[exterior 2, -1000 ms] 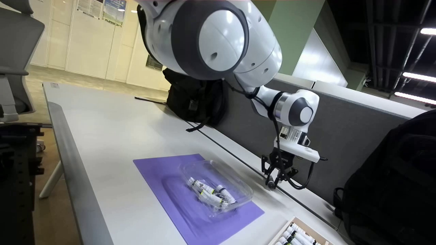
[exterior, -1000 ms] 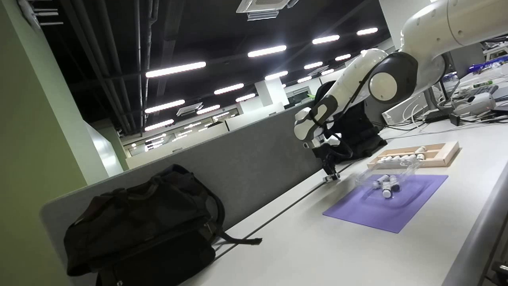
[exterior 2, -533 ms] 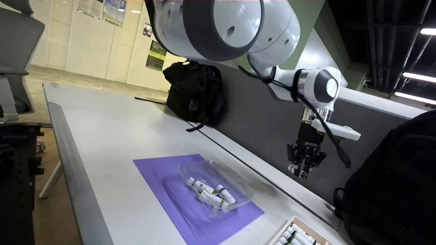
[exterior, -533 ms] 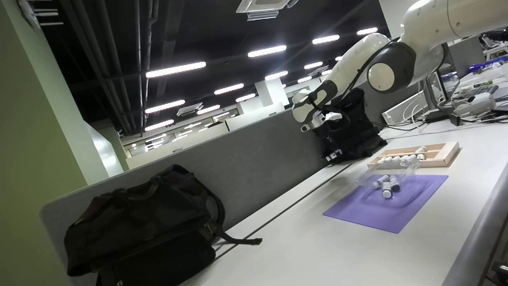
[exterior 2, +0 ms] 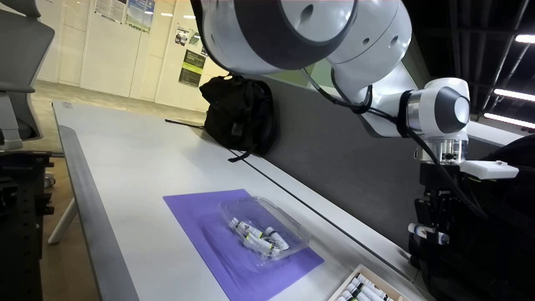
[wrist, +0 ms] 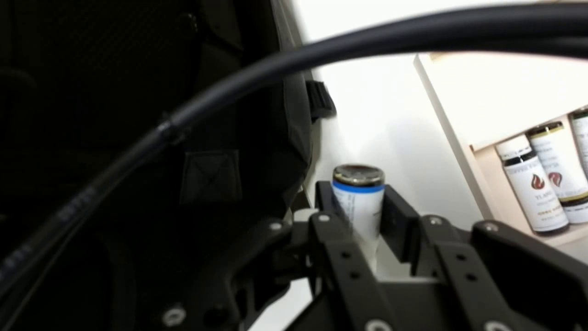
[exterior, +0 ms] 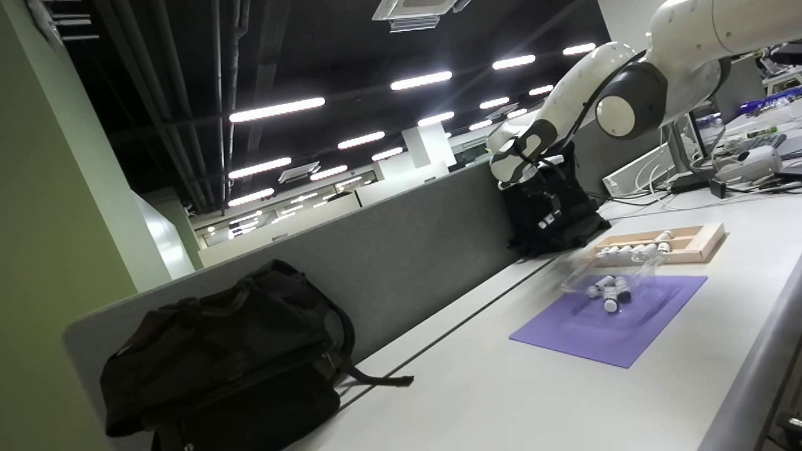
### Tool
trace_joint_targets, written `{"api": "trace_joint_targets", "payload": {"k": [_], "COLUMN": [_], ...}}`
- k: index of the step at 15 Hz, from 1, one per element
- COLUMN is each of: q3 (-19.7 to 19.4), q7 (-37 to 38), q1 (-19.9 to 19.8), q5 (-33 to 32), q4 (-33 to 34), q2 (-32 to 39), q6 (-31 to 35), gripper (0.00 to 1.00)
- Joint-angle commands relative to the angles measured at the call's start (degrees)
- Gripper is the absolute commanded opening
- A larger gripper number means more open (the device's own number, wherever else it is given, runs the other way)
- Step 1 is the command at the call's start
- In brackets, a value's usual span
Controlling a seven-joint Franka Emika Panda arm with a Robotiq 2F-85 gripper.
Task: Get the object from the table and put it in the upper half of the box
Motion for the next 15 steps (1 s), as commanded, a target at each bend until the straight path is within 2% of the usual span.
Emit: {"api": "trace_joint_targets", "payload": {"k": [1,7,8,9,15], "q3": [0.0,0.0,-0.2,-0.8,0.4], "q7": [-0.4,-0.4,-0.6,-2.2,-11.9], "q1": [-0.2,0.4,0.2,0.0,-3.0], "q5": [0.0,0.0,-0.3,1.0,3.0], "q4": [0.0,0.0,0.4,4.2,4.7], "q2": [0.0,0.1,0.6,2.9,3.8], "q6": [0.3,0.3,1.0,-0.3,-1.5], "gripper": [0.28,0.28,0.07,0.07,0.07]}}
